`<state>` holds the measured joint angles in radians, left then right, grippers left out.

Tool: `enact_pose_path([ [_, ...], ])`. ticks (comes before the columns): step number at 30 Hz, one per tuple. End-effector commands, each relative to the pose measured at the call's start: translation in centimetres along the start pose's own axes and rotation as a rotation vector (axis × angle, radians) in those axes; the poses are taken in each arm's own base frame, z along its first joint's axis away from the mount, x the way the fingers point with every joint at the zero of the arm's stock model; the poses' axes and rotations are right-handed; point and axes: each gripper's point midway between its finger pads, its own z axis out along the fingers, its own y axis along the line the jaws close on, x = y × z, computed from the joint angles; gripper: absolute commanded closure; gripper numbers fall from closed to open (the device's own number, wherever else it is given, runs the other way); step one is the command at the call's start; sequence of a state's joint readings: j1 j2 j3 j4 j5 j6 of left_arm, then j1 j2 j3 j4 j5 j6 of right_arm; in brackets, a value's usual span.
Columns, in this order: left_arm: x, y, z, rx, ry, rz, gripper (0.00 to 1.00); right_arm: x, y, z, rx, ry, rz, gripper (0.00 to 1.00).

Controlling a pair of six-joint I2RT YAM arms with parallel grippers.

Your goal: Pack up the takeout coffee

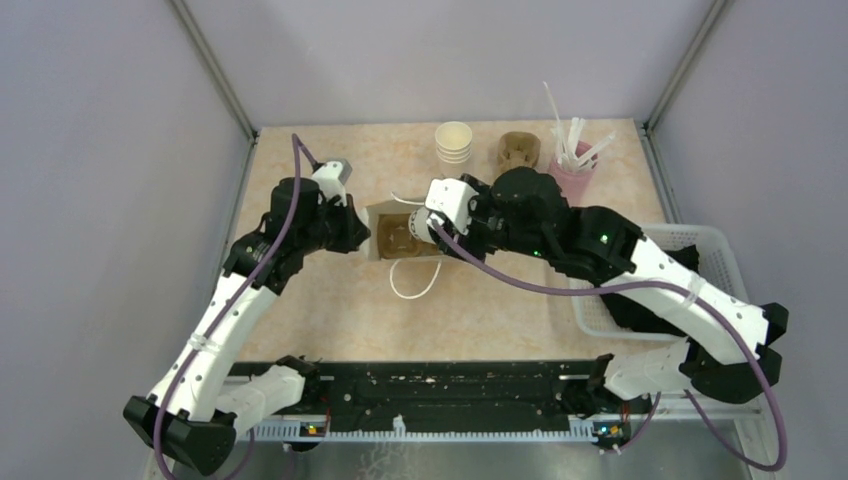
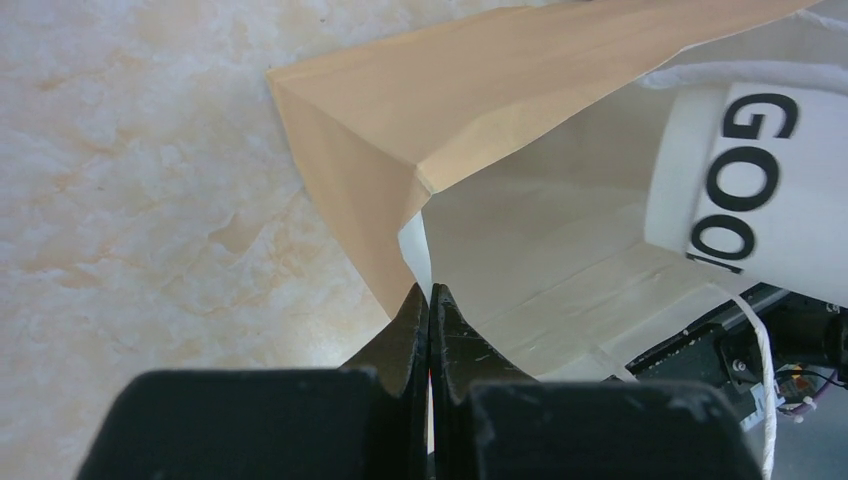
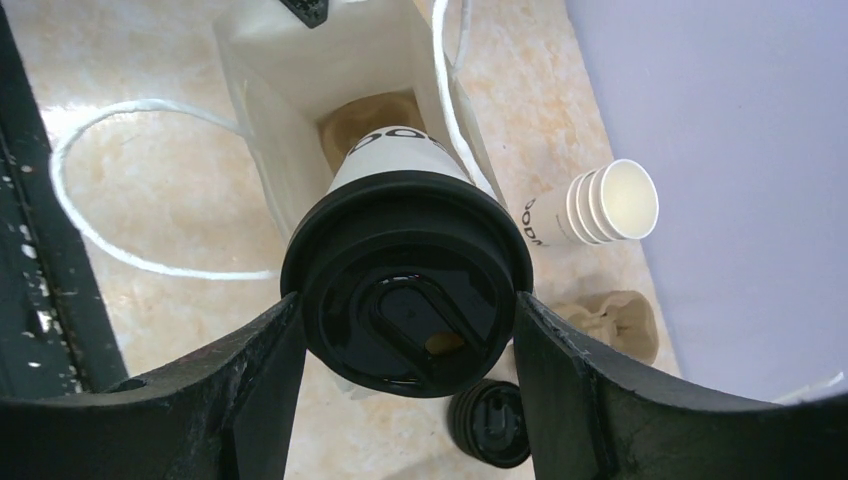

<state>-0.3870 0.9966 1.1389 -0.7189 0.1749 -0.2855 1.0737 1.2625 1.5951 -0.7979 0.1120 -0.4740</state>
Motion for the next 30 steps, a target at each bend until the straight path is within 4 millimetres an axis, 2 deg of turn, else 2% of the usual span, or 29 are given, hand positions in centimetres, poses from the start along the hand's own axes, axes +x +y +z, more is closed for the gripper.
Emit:
enact_pose_path([
  [1,-1.5,-0.4,0.0,0.031,-0.077,0.066,1.00,-0.6,-0.3,2.0,0.014,0.013,-0.125,0.82],
  [6,-1.9,-0.4,0.3,0.027,-0.091,0.065,1.00,0.9,1.9,4.1,0.009,0.103,-0.234,0.82],
  [10,-2.0,-0.8,0.1,0.052,-0.113,0.052,1.00,1.9,1.8,5.1,0.081,0.148,-0.267,0.82],
  [14,-1.0,0.0,-0.2,0.018,-0.140,0.018,1.00,2.7,1.9,5.8,0.111,0.175,-0.240,0.81],
  [19,-0.5,0.5,-0.5,0.008,-0.192,0.002,1.00,5.0,4.6,7.4,0.066,0.239,-0.269,0.81],
  [24,1.1,0.3,-0.5,0.029,-0.132,0.005,1.00,5.6,7.0,9.5,0.033,0.272,-0.323,0.83],
  [30,2.4,-0.1,-0.8,0.056,-0.126,-0.062,1.00,6.4,7.0,11.2,0.088,0.303,-0.328,0.83],
])
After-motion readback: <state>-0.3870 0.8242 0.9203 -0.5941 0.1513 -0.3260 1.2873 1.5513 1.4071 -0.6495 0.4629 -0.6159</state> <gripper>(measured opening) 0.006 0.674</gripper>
